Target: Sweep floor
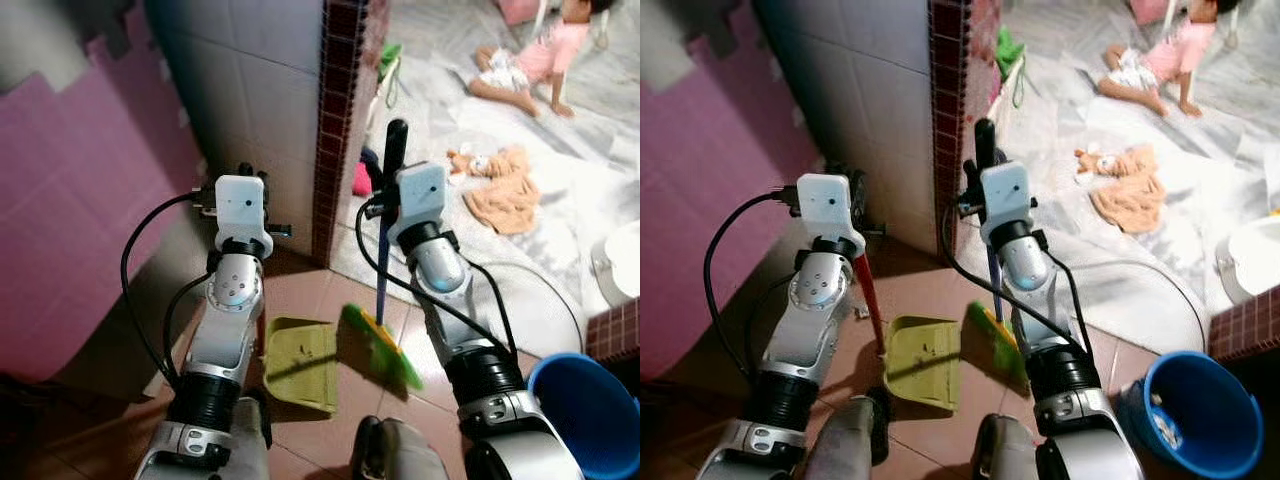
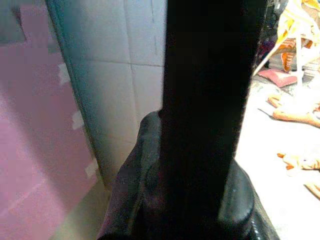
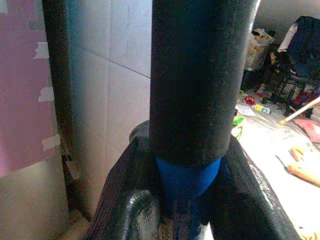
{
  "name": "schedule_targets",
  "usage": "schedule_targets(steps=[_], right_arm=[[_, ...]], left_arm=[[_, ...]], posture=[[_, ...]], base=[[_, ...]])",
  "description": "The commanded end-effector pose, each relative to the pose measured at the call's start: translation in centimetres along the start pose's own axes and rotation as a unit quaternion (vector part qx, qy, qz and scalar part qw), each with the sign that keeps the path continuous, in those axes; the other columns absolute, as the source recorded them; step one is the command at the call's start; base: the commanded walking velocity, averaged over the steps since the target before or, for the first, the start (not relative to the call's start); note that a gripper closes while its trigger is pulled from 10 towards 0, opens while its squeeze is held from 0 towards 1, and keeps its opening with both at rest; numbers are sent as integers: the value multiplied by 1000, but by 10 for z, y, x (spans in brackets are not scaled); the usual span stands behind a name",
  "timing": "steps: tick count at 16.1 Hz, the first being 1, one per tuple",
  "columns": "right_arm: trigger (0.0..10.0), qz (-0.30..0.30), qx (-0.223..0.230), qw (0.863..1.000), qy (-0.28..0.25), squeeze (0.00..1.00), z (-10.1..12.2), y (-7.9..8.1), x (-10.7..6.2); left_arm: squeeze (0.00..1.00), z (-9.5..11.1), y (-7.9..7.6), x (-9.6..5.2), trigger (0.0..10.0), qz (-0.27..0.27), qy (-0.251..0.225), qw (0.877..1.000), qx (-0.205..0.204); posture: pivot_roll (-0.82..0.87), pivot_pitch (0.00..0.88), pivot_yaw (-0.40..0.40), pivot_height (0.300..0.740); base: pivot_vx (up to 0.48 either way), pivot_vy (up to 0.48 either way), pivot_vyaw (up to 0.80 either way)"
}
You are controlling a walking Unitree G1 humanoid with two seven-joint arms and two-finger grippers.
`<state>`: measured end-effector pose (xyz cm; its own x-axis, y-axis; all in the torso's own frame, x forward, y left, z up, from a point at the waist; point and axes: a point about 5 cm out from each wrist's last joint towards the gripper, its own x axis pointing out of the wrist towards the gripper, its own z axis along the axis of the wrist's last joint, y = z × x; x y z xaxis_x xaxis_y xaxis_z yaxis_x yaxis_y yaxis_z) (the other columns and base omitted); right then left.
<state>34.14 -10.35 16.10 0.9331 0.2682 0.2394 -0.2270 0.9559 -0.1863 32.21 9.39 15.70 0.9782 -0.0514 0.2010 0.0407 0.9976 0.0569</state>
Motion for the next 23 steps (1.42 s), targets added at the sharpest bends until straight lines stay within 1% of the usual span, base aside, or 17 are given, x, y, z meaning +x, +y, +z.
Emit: schedule_targets(steps=[1, 3, 4, 7, 9, 11, 12, 14, 15, 16, 17, 18, 19, 20, 21, 22, 23], right_arm=[[10000, -8, -3, 1000, -12, 0, 3, -1, 1], [10000, -35, 0, 999, -15, 0, 1, -7, 0], [10000, -71, 25, 997, 2, 0, -6, -16, -3], [10000, -105, 42, 993, 32, 0, -20, -27, -9], [10000, -133, 63, 987, 59, 0, -30, -37, -10], [10000, -162, 97, 978, 86, 0, -40, -48, -10], [10000, -171, 109, 975, 89, 0, -41, -51, -10], [10000, -192, 113, 970, 98, 0, -44, -55, -10], [10000, -179, 51, 979, 88, 0, -41, -55, -11], [10000, -162, 77, 981, 76, 0, -39, -54, -13], [10000, -180, 84, 977, 74, 0, -39, -58, -16], [10000, -176, 47, 982, 58, 0, -34, -64, -20], [10000, -175, 27, 983, 52, 0, -32, -68, -25], [10000, -175, 44, 981, 64, 0, -34, -69, -31], [10000, -157, 60, 984, 62, 0, -36, -61, -40], [10000, -160, 51, 984, 56, 0, -37, -56, -45], [10000, -161, 52, 984, 53, 0, -37, -51, -49]], left_arm=[[0, 11, -2, 5, 10000, -7, -22, 1000, 5], [0, 12, 0, 6, 10000, -10, -21, 1000, 11], [0, 10, 2, 5, 10000, -9, -18, 1000, 15], [0, 7, 6, 4, 10000, -7, -14, 1000, 20], [0, 7, 7, 5, 10000, -8, -14, 1000, 22], [0, 8, 6, 6, 10000, -10, -17, 1000, 23], [0, 9, 6, 7, 10000, -10, -18, 1000, 23], [0, 5, 10, 6, 10000, -9, -17, 999, 28], [0, 1, 18, 3, 10000, 3, -7, 999, 33], [0, -2, 24, -1, 10000, -4, -7, 999, 53], [0, -3, 30, -5, 10000, -11, -11, 998, 66], [0, -6, 41, -11, 10000, -15, -14, 997, 71], [0, -8, 49, -16, 10000, -16, -16, 997, 78], [0, -11, 56, -22, 10000, -16, -11, 996, 89], [0, -16, 61, -33, 10000, -14, -7, 996, 91], [0, -17, 60, -39, 10000, -15, -5, 996, 86], [0, -17, 58, -44, 10000, -20, -7, 997, 76]], posture=[[0, 52, 16, 740], [7, 43, 20, 740], [11, 37, 21, 740], [15, 23, 20, 740], [16, 16, 21, 740], [19, 9, 21, 740], [19, 4, 22, 740], [16, 0, 26, 740], [8, 0, 31, 740], [3, 0, 35, 740], [0, 0, 38, 740], [-4, 0, 42, 740], [-6, 0, 45, 740], [-9, 0, 51, 740], [-5, 0, 49, 740], [7, 0, 42, 740], [17, 0, 30, 740]], base=[[0, 0, 0], [-347, 0, 0], [-315, 0, 0], [-306, 0, 0], [-289, 0, 0], [-268, 0, 0], [-244, 0, 0], [0, 0, 0], [0, 0, 0], [0, 0, 0], [0, 0, 0], [0, 0, 0], [0, 0, 0], [0, 0, 0], [0, 0, 0], [0, 0, 0], [0, 0, 0]])
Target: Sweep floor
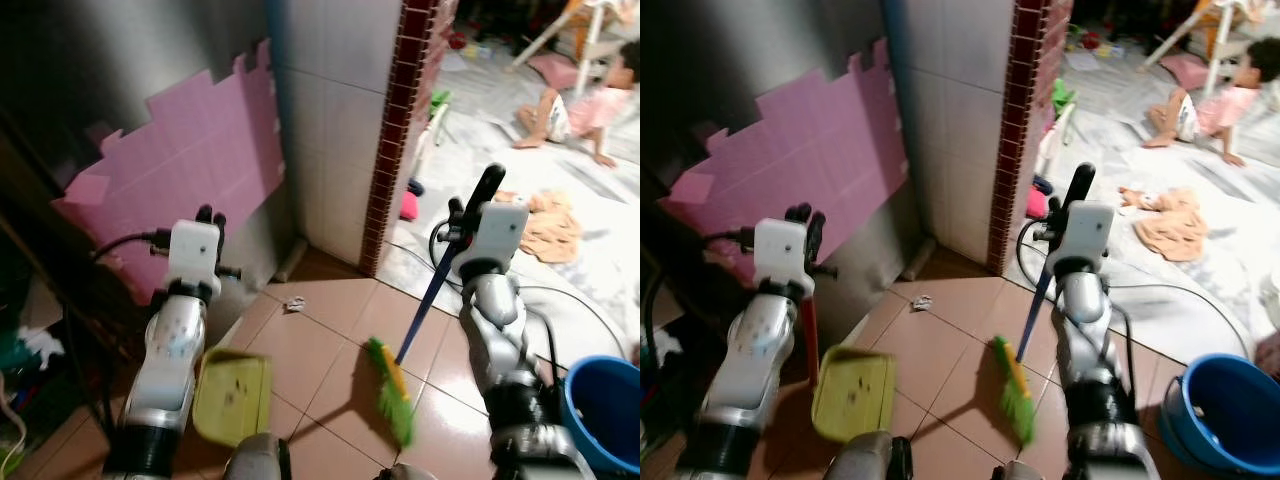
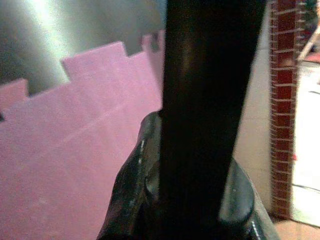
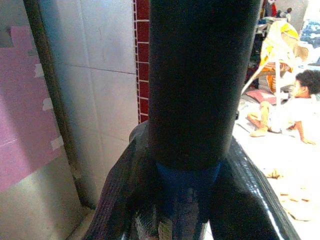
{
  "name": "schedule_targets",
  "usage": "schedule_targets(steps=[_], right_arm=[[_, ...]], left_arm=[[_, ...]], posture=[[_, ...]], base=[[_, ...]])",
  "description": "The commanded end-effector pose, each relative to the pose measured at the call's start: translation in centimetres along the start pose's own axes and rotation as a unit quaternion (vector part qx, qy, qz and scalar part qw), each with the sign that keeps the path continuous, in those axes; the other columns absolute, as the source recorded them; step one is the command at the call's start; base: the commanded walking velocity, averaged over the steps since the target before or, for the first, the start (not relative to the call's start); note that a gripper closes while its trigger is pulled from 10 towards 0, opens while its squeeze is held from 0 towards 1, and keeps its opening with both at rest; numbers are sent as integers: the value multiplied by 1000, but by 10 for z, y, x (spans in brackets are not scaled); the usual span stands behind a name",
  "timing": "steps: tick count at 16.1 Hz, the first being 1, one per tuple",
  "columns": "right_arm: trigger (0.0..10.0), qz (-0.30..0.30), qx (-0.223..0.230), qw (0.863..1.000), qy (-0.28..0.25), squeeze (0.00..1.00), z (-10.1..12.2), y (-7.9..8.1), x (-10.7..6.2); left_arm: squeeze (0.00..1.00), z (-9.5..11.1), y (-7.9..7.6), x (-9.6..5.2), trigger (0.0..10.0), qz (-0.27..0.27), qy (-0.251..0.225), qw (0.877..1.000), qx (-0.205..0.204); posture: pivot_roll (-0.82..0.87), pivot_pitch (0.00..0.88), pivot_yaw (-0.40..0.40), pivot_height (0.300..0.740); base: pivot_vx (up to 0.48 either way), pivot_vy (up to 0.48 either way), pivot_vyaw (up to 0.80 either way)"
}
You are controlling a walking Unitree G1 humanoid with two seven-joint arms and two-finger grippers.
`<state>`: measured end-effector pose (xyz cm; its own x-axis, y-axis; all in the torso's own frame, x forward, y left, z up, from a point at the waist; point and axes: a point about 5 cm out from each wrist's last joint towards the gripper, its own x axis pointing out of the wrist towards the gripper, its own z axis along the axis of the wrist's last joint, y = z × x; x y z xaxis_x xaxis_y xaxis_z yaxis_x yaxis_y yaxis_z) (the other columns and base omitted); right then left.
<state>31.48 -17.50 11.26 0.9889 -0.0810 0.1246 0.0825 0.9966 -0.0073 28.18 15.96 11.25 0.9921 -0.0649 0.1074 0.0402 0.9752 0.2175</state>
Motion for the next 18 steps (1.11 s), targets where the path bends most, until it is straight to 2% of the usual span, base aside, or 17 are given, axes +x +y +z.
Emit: schedule_targets(steps=[1, 3, 4, 6, 10, 14, 18], right_arm=[[10000, 7, 4, 1000, -20, 0, 8, 14, 0], [10000, 39, 18, 999, -21, 0, 13, 30, -2], [10000, 57, -10, 998, -34, 0, 19, 39, -1], [10000, 49, -2, 998, -32, 0, 23, 46, 5], [10000, 38, -8, 998, -41, 0, 29, 42, 6], [10000, 61, -23, 997, -51, 0, 35, 44, 6], [10000, 69, -30, 995, -62, 0, 39, 47, 8]], left_arm=[[0, 24, 1, 3, 10000, 20, -63, 998, -15], [0, 27, 5, 1, 10000, 59, -62, 996, -38], [0, 29, 7, 2, 10000, 81, -58, 994, -49], [0, 33, 6, 7, 10000, 82, -57, 994, -47], [0, 45, 4, 10, 10000, 86, -66, 992, -65], [0, 47, 5, 7, 10000, 117, -57, 989, -66], [0, 47, 1, 5, 10000, 112, -52, 990, -66]], posture=[[29, 0, 11, 740], [35, 0, -14, 740], [35, 0, -27, 740], [36, 14, -25, 740], [30, 53, -19, 740], [23, 67, -26, 740], [29, 73, -32, 740]], base=[[0, 0, 0], [0, 0, 0], [0, 0, 800], [0, 0, 800], [0, 0, 800], [0, 0, 800], [0, 0, 797]])
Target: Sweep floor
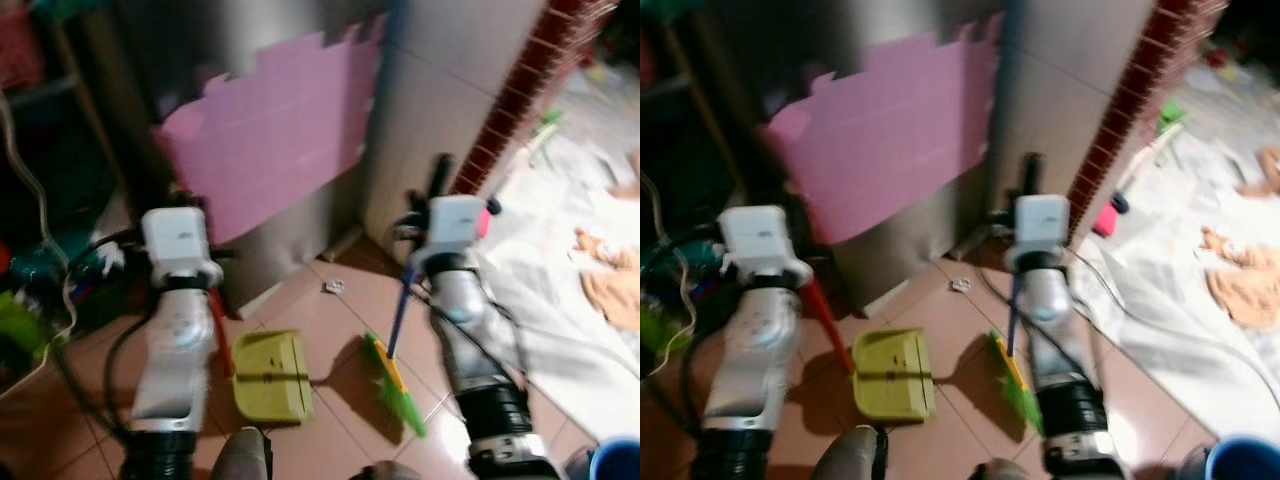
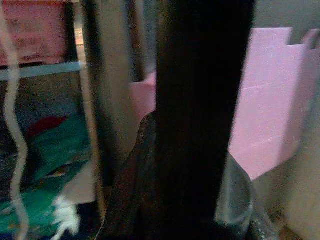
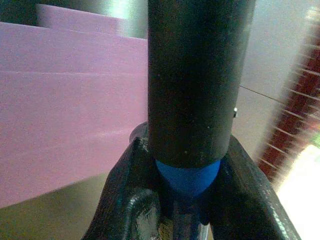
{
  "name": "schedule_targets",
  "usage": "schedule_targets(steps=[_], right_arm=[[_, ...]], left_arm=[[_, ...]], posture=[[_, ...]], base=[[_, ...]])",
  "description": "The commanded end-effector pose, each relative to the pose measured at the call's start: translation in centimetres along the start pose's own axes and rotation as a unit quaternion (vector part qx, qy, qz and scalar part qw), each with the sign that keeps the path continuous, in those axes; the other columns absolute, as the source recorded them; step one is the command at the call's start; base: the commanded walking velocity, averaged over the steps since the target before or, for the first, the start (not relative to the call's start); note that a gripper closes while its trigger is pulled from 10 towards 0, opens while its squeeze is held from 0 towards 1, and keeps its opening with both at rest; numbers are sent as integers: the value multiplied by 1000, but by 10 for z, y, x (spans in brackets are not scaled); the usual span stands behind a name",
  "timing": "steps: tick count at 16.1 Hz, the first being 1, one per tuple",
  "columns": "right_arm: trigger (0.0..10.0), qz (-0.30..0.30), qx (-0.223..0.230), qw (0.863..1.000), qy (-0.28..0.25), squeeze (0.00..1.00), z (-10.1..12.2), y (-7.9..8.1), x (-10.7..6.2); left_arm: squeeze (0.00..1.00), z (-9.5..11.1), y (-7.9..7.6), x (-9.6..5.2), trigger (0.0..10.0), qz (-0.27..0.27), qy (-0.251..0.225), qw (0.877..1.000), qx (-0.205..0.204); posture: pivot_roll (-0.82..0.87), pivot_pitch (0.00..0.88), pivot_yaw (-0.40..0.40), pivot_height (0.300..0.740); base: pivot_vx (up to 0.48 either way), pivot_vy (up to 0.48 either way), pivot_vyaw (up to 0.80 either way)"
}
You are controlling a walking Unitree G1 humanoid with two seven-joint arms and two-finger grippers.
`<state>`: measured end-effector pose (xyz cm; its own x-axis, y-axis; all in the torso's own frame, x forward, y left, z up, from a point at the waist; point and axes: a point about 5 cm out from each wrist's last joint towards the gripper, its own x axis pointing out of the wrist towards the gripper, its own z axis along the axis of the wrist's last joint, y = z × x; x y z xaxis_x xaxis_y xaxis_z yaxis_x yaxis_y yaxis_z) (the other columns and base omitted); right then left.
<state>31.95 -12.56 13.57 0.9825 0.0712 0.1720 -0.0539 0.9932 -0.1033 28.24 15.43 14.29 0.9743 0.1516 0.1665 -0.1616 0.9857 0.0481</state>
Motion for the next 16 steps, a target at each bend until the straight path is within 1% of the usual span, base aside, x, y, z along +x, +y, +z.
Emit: schedule_targets(steps=[1, 2, 5, 6, 7, 9, 15, 16], right_arm=[[10000, -7, 5, 999, -34, 0, 16, -4, 5], [10000, -7, 6, 999, -35, 0, 16, -4, 5], [10000, -6, 5, 999, -51, 0, 20, -2, 5], [10000, 3, -10, 998, -57, 0, 22, 0, 5], [10000, 6, -2, 998, -59, 0, 23, 2, 5], [10000, 9, -6, 998, -61, 0, 24, 2, 6], [10000, 11, -9, 998, -67, 0, 26, 2, 7], [10000, 16, -11, 997, -70, 0, 27, 4, 7]], left_arm=[[0, 16, -3, 1, 10000, -4, -37, 999, 0], [0, 16, -3, 1, 10000, -5, -37, 999, 0], [0, 19, -4, 2, 10000, -8, -41, 999, 1], [0, 21, -5, 1, 10000, -11, -44, 999, 4], [0, 21, -7, 0, 10000, -13, -45, 999, 2], [0, 21, -8, 0, 10000, -16, -43, 999, 1], [0, 21, -11, -1, 10000, -21, -43, 999, -2], [0, 21, -11, -2, 10000, -21, -42, 999, -2]], posture=[[29, 73, -30, 740], [29, 73, -30, 740], [33, 76, -31, 740], [33, 76, -31, 740], [33, 76, -31, 740], [32, 70, -34, 740], [33, 69, -40, 740], [35, 71, -41, 740]], base=[[0, 0, 413], [0, 0, 413], [0, 0, 0], [292, 0, 0], [307, 0, 0], [338, 0, 0], [359, 0, -717], [371, 0, 0]])
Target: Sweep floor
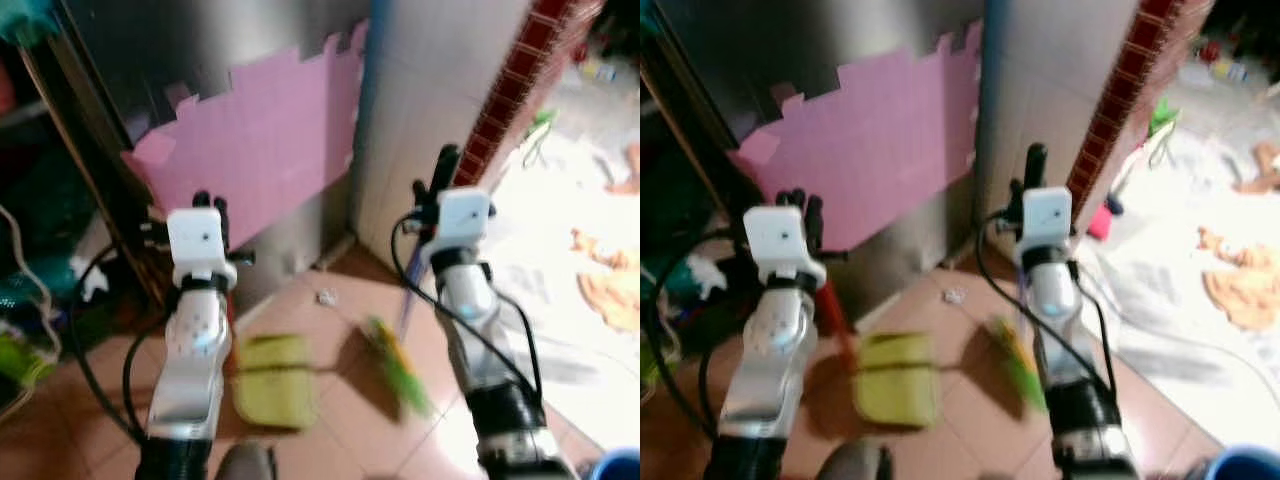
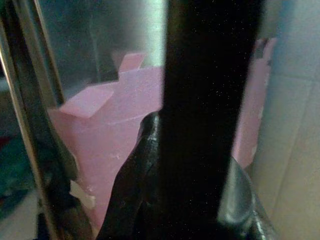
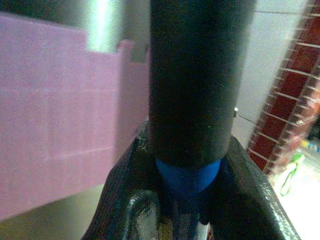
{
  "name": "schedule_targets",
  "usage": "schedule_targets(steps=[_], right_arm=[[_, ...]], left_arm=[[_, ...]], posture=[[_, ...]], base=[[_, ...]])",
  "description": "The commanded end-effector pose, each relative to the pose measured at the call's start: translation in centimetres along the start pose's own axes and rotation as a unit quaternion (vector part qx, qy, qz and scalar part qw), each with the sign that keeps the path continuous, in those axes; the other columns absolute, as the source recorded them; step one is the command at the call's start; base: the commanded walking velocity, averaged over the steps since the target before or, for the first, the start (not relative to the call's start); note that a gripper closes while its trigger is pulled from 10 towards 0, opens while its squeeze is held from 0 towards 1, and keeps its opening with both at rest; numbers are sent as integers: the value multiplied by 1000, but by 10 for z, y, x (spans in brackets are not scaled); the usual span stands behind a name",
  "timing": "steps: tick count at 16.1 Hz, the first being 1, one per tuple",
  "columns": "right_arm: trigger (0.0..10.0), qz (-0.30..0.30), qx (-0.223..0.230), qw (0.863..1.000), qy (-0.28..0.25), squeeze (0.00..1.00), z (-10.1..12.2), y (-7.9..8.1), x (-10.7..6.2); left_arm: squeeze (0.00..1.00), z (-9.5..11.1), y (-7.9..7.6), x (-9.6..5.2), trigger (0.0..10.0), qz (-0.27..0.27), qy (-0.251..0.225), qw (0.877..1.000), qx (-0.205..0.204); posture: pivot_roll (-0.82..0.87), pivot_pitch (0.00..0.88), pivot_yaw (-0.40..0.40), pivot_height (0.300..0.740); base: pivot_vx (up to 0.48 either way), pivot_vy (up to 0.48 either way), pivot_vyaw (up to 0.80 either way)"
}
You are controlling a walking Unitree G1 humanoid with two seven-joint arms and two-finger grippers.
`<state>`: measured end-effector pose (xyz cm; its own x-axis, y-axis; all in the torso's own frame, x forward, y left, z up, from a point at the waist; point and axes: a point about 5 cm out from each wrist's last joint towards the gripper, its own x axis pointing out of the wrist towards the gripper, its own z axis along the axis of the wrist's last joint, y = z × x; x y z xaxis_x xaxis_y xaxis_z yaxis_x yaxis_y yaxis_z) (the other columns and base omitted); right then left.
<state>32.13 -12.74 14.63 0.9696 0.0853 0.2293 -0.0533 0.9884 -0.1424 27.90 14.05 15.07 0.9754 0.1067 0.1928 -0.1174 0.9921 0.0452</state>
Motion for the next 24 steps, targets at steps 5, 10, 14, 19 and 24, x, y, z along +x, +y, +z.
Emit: schedule_targets(steps=[5, 10, 14, 19, 24], right_arm=[[10000, 20, 8, 999, -45, 0, 18, 9, 4], [10000, 20, -7, 999, -38, 0, 16, 7, 3], [10000, 25, -13, 999, -47, 0, 18, 7, 7], [10000, 40, -10, 998, -57, 0, 22, 13, 10], [10000, 57, -12, 997, -59, 0, 23, 17, 9]], left_arm=[[0, 12, -1, 2, 10000, 17, -27, 999, 1], [0, 9, -3, 5, 10000, 49, -21, 999, 10], [0, 8, 0, 5, 10000, 61, -23, 998, 21], [0, -3, 10, 4, 10000, 95, 1, 995, 12], [0, -10, 13, 19, 10000, 145, -37, 988, 33]], posture=[[37, 80, -41, 740], [25, 82, -48, 740], [31, 78, -49, 740], [40, 72, -55, 740], [28, 88, -71, 740]], base=[[196, 0, 0], [0, 0, 0], [0, 0, 592], [0, 0, 789], [0, 0, 788]])
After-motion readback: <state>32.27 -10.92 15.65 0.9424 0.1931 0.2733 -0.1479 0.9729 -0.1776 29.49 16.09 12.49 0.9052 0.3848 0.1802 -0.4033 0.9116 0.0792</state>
